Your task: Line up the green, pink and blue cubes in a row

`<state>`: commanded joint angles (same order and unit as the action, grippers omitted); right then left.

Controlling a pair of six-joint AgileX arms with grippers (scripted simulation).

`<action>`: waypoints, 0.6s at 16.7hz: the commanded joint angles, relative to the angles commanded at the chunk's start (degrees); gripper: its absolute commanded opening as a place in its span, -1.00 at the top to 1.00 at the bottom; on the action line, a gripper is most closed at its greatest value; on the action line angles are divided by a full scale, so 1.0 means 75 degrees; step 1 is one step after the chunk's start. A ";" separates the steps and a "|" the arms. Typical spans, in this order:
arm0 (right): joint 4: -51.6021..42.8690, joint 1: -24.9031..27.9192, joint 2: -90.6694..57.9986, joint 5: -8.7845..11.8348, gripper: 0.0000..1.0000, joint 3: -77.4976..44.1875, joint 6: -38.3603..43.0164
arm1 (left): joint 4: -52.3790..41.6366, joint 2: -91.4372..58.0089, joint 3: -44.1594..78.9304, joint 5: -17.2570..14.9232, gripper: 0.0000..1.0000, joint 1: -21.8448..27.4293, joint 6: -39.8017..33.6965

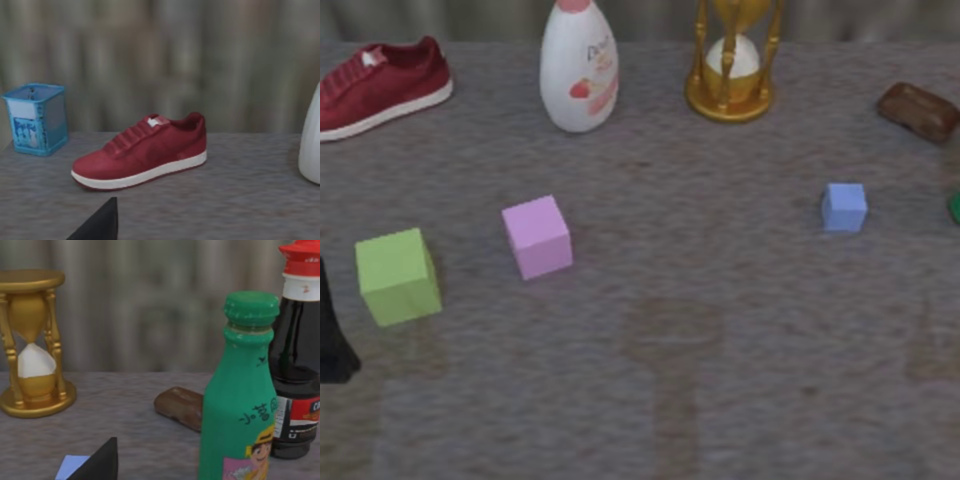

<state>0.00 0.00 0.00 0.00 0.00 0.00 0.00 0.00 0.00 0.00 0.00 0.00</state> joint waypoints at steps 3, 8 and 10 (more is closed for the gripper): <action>-0.0050 -0.0003 -0.0070 -0.0007 -1.00 -0.0065 0.0013 | 0.0000 0.0000 0.0000 0.0000 -1.00 0.0000 0.0000; -0.1098 -0.0018 -0.1560 -0.0113 -1.00 -0.1345 0.0242 | 0.0000 0.0000 0.0000 0.0000 -1.00 0.0000 0.0000; -0.1853 0.0003 -0.2639 -0.0168 -1.00 -0.2193 0.0387 | 0.0000 0.0000 0.0000 0.0000 -1.00 0.0000 0.0000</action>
<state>-13.90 0.02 -19.79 -1.26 -16.45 2.90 0.00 0.00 0.00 0.00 0.00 0.00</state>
